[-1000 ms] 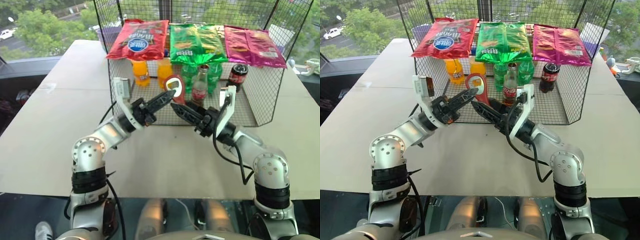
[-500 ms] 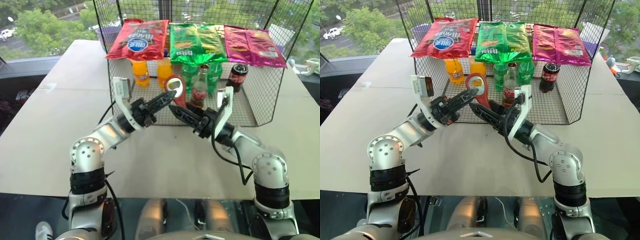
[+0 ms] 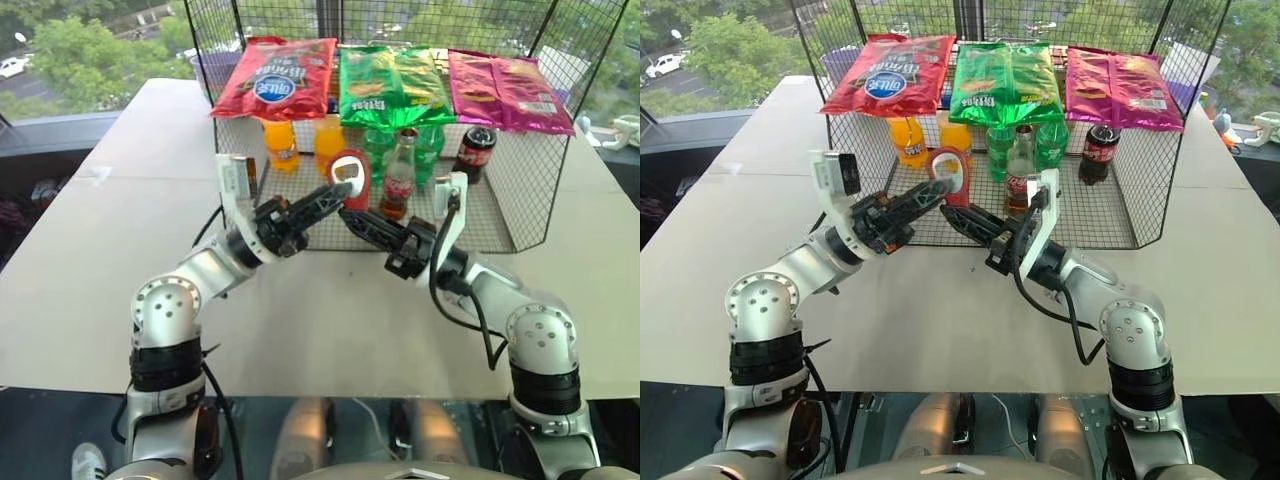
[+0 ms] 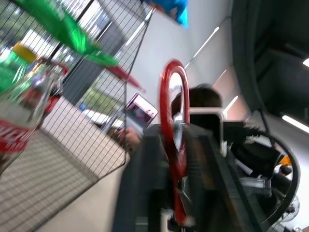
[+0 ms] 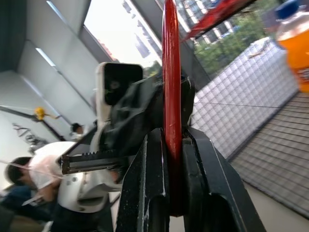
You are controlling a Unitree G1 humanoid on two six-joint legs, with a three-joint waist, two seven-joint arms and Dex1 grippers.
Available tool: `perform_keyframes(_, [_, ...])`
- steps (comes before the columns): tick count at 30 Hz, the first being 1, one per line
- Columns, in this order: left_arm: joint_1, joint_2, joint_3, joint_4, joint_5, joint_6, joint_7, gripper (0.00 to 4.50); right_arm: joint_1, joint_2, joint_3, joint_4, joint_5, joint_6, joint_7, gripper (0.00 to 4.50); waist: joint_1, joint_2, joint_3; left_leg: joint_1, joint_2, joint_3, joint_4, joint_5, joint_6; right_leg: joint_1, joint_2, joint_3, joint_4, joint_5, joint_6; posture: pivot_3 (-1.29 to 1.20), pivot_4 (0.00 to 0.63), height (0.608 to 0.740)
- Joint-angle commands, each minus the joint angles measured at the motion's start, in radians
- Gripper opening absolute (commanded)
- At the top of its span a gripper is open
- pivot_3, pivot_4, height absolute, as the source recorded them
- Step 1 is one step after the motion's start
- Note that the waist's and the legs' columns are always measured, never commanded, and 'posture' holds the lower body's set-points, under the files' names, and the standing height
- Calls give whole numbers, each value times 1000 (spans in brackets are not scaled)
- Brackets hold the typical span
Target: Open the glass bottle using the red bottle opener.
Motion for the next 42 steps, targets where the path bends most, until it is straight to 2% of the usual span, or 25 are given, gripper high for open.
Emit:
perform_keyframes(1, [-14, 48, -6, 10, 85, -53, -45, 2970, 34, -31, -41, -86, 26, -16, -11, 0, 1, 0, 0, 0, 0, 0, 0, 0, 0, 0, 0, 0, 0, 0, 0, 0, 150, 740])
perform_keyframes(3, [-25, 55, -41, 25, 201, -136, -57, 4046, 75, -58, -68, -124, 34, -21, -26, 0, 3, 0, 0, 0, -1, 0, -3, 0, 0, 0, 0, 0, -2, 0, 0, 0, 150, 740])
perform_keyframes(4, [-35, 51, -62, 33, 263, -186, -60, 4426, 96, -69, -85, -143, 39, -27, -38, 0, 4, 0, 0, 0, -1, 0, -4, 0, 0, 0, 0, 0, -3, 0, 0, 0, 150, 740])
perform_keyframes(6, [-54, 40, -99, 53, 364, -259, -49, 4426, 127, -85, -112, -171, 39, -42, -61, 0, 5, 0, 0, -1, -1, 1, -6, 0, 0, 0, 0, 0, -6, 0, 0, 0, 150, 740])
perform_keyframes(9, [-74, 44, -221, 98, 607, -431, -48, 4426, 181, -113, -173, -221, 60, -65, -100, 0, 6, 0, 0, -1, -3, 2, -9, 0, 0, 0, -1, 0, -9, 0, 0, 0, 150, 740])
perform_keyframes(15, [-176, -32, -337, 294, 811, -590, -74, 4426, 257, -166, -232, -304, 84, -100, -169, 0, 5, -1, 0, -1, -5, 3, -13, 0, 0, -2, -1, 1, -10, 1, 0, 0, 150, 740])
perform_keyframes(26, [-387, -203, -338, 672, 943, -806, -107, 4426, 407, -260, -288, -443, 131, -167, -277, 0, 5, -2, 1, -1, -5, 3, -12, 0, 1, -2, -1, 1, -10, 2, 3, 0, 150, 740])
perform_keyframes(32, [-438, -262, -315, 797, 954, -905, -132, 4426, 498, -302, -318, -492, 151, -222, -316, 0, 5, -4, 3, -2, -5, 2, -12, 0, 1, -2, -1, 1, -10, 2, 5, 0, 150, 740])
perform_keyframes(42, [-505, -336, -271, 981, 997, -1048, -108, 4426, 567, -343, -307, -528, 155, -285, -356, 0, 5, -5, 3, -2, -5, 2, -11, 0, 1, -1, -1, 1, -10, 2, 5, 0, 150, 740])
